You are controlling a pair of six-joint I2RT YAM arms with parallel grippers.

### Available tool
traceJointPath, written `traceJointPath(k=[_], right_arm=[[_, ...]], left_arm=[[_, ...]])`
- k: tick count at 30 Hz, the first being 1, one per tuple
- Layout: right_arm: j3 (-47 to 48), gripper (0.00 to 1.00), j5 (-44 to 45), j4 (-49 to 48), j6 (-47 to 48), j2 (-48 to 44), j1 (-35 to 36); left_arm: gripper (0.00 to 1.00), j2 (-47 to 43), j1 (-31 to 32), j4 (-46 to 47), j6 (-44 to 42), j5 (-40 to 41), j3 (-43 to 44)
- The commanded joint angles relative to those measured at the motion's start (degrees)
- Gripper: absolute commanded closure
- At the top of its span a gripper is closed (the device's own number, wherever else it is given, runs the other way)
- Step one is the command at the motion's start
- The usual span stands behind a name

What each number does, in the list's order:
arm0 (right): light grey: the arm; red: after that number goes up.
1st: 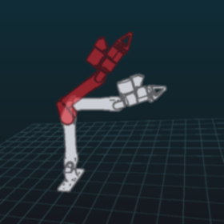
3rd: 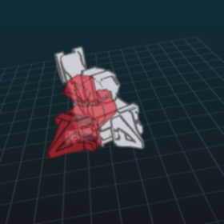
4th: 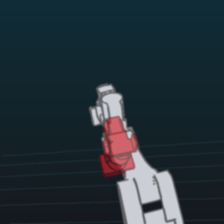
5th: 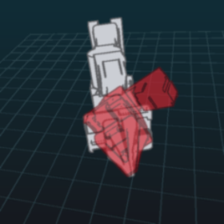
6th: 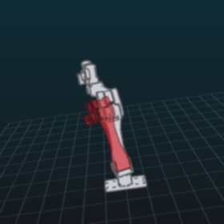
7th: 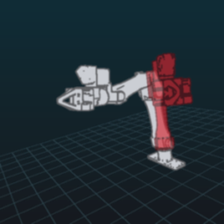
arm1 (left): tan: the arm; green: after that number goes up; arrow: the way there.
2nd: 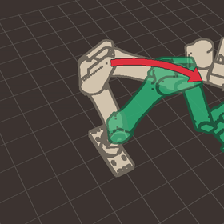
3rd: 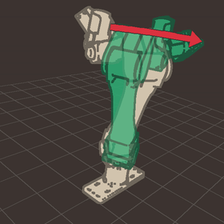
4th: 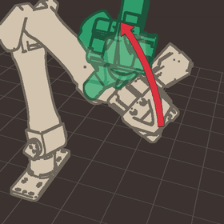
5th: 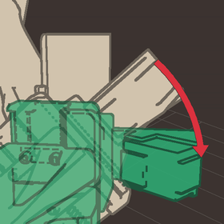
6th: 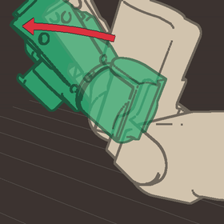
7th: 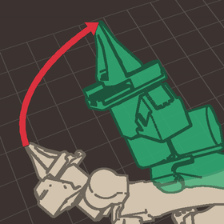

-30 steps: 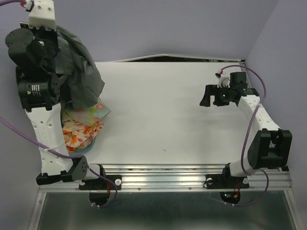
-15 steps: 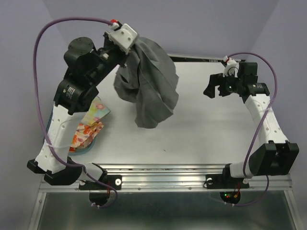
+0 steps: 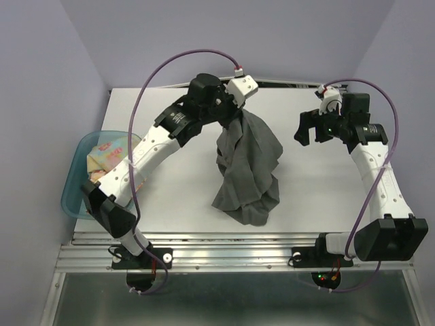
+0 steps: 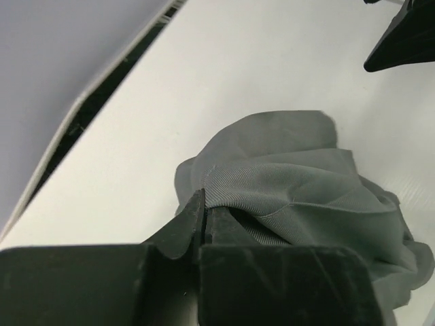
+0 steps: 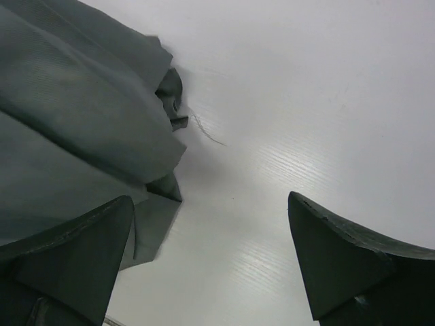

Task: Fold and stack the skirts
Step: Move the skirt to the center of the board

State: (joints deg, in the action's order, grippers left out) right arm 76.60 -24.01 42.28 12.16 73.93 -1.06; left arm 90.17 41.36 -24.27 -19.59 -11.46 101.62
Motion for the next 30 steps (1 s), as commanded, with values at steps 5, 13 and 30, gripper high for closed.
traceJointPath(k=[5, 13, 30], right_arm=[[0.13, 0.00, 3.18, -0.62, 1.72, 2.35, -0.69], [0.83, 0.00, 1.95, -0.71, 0.58, 5.25, -4.04], [-3.04, 0.27, -6.05, -9.85, -0.83, 16.76, 4.40]], left_arm=[[1.00, 13.34, 1.88, 5.99, 10.79, -11.45, 3.92], [0.55, 38.57, -0.22, -1.82, 17.39, -18.50, 34.48], [0.13, -3.14, -10.60, 5.80, -16.68, -16.85, -26.18]])
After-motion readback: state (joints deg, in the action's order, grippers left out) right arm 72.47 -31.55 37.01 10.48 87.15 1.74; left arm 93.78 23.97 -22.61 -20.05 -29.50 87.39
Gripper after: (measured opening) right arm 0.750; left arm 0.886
